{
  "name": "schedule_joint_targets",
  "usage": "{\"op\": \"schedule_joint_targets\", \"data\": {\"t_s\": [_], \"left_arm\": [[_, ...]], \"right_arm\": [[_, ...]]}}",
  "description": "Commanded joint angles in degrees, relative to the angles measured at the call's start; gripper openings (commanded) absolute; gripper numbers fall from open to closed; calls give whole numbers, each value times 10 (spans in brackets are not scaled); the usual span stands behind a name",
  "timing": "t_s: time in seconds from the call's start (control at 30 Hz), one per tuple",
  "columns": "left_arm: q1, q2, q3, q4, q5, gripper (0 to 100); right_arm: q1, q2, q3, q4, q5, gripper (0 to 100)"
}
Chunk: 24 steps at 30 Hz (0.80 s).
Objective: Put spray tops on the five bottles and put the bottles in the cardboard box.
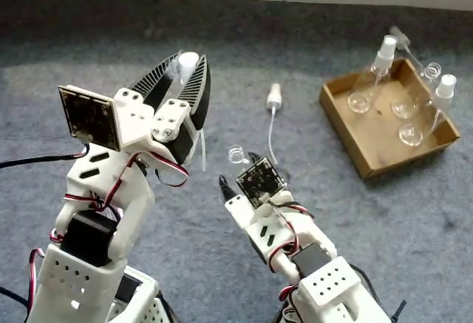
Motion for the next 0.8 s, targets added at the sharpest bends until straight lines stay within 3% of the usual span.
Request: {"op": "schedule_joint_targets", "data": {"t_s": [0.0, 0.33, 0.5, 0.77], "left_arm": [[6, -7, -54, -31, -3, 5], [11, 3, -53, -126, -3, 5], [10, 96, -59, -198, -3, 5], [44, 115, -70, -221, -3, 5]], "right_arm": [[-8, -7, -4, -55, 4, 142], [-11, -8, -3, -65, 3, 142], [-11, -43, -2, -58, 3, 142], [-7, -273, 26, 93, 5, 142]]}}
